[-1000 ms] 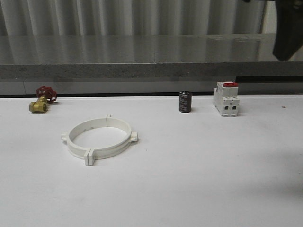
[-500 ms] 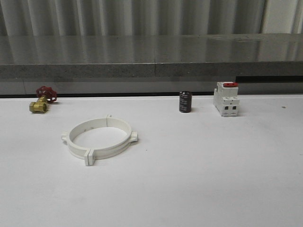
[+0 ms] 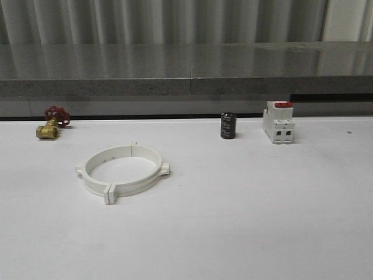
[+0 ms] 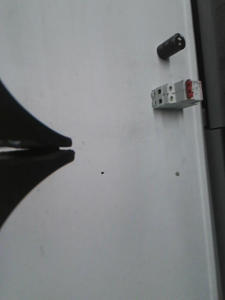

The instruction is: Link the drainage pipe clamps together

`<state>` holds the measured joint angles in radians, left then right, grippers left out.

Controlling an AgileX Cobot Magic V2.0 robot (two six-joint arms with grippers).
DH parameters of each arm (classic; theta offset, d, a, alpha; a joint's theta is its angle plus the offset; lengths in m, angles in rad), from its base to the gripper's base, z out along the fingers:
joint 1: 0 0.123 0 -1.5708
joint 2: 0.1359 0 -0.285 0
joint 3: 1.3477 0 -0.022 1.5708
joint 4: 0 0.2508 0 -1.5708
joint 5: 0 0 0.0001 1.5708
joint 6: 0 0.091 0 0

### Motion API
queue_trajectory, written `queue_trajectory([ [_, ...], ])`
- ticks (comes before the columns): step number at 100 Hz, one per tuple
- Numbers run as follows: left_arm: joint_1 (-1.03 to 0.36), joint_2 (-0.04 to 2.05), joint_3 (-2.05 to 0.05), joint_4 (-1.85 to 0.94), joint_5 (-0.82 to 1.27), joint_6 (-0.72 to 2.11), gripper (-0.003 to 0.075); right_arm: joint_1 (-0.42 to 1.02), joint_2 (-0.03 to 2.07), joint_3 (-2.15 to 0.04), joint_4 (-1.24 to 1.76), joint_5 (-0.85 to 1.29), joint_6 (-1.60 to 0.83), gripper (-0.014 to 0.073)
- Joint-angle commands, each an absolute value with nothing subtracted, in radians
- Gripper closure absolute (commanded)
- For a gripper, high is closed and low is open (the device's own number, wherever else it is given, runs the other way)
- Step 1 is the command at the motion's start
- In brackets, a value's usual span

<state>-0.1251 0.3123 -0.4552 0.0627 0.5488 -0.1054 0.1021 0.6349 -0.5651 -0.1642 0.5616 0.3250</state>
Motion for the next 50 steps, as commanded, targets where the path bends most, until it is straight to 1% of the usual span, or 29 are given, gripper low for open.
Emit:
queue_trajectory([
  [1, -0.124, 0.32, -0.482, 0.064, 0.479, -0.116, 0.0741, 0.094, 0.569, -0.531, -0.187, 0.42, 0.325, 0.0659],
  [24, -0.124, 0.32, -0.482, 0.064, 0.479, -0.116, 0.0741, 0.094, 0.381, -0.379, -0.213, 0.288, 0.325, 0.0659],
  [36, -0.124, 0.32, -0.482, 0.064, 0.479, -0.116, 0.0741, 0.09, 0.297, -0.287, -0.225, 0.183, 0.315, 0.0659],
  [43, -0.124, 0.32, -0.482, 0.064, 0.479, -0.116, 0.0741, 0.072, 0.264, -0.231, -0.179, 0.115, 0.271, 0.0659],
  [50, -0.124, 0.32, -0.482, 0.064, 0.479, -0.116, 0.0741, 0.044, 0.239, -0.181, -0.086, 0.053, 0.169, 0.0659],
])
